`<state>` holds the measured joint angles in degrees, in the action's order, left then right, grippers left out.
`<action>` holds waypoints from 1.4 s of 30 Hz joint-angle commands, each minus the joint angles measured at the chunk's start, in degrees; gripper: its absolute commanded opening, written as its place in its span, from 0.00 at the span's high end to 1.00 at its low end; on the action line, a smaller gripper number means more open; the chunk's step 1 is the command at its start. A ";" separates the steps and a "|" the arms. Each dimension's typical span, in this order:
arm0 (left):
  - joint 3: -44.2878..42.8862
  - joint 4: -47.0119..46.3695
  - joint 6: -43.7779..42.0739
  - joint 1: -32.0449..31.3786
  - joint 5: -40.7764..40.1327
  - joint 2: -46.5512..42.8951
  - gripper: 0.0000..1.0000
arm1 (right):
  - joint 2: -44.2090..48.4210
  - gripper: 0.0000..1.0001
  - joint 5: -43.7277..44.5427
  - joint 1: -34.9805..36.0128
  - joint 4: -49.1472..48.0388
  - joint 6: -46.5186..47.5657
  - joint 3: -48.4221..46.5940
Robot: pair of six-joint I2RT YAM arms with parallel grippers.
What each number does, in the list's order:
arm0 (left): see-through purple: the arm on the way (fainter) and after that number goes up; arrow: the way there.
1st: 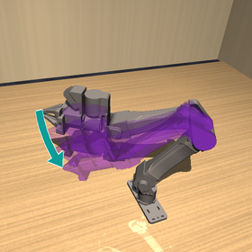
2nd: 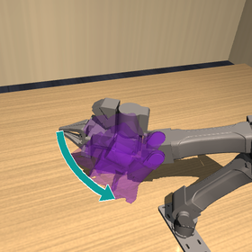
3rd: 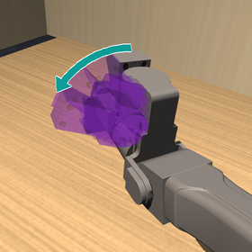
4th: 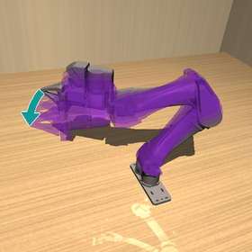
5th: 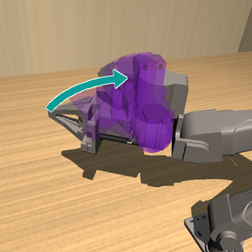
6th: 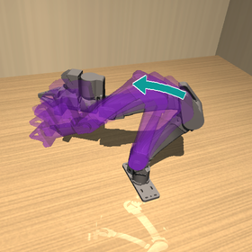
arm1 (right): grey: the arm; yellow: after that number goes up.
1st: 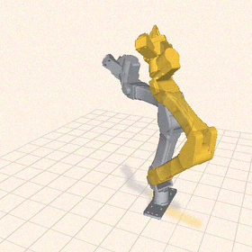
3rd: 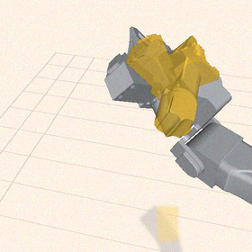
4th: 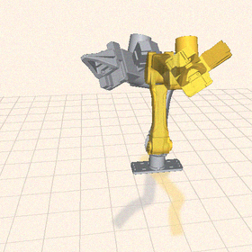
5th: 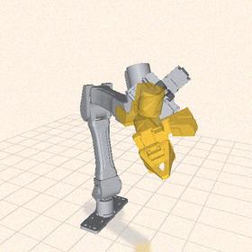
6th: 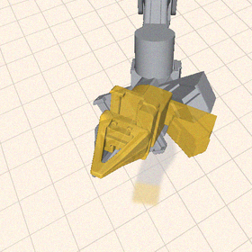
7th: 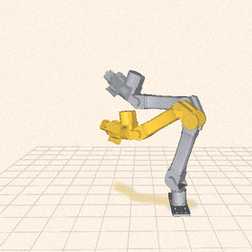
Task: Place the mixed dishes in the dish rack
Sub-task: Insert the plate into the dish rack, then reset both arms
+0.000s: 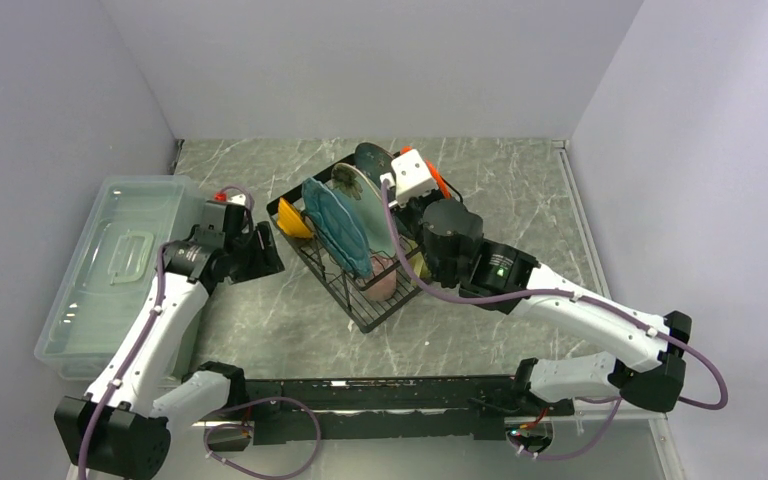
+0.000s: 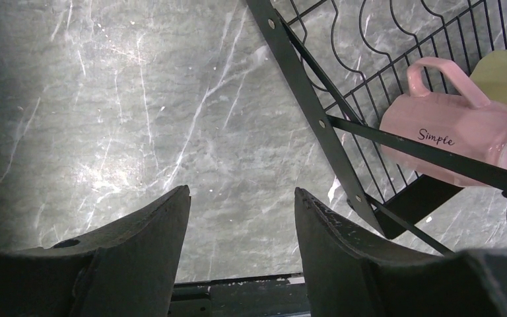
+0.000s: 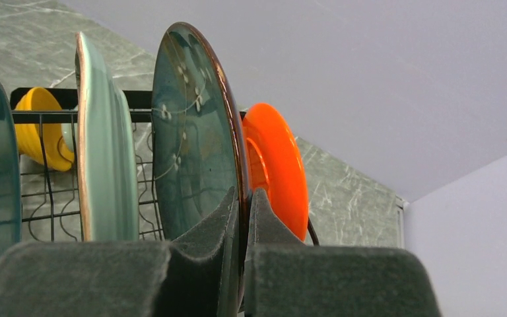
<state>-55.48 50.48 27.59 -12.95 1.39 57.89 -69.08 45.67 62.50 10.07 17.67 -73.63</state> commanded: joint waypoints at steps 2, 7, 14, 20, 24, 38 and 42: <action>0.96 -0.38 -1.49 0.03 -1.21 -1.99 0.35 | 0.09 1.00 5.06 2.95 -5.63 -0.50 0.12; 1.44 -0.75 -1.73 0.03 -0.79 -2.80 0.35 | 0.35 1.00 4.78 3.33 -4.86 -2.56 0.76; 2.63 -1.92 -1.93 0.03 -0.17 -3.43 0.35 | 1.14 0.81 4.73 3.31 -3.76 -4.04 -0.63; 3.16 -2.31 -1.93 0.03 -0.01 -4.24 0.34 | 1.70 0.56 4.50 3.33 -2.79 -4.05 -3.30; 3.33 -2.49 -1.85 0.03 -0.16 -4.74 0.34 | 2.47 0.47 4.28 3.33 -2.62 -3.83 -4.68; 3.72 -3.89 -2.89 0.03 3.12 -8.51 0.19 | 11.47 0.32 3.78 3.24 10.41 -14.41 -7.25; 3.64 -4.07 -2.78 0.03 2.21 -11.32 0.14 | 15.84 0.21 4.59 3.08 17.81 -21.45 -3.34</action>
<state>-51.92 48.64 25.98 -12.95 2.98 49.76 -57.21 49.56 65.60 19.35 4.86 -79.33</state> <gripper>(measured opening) 0.835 0.729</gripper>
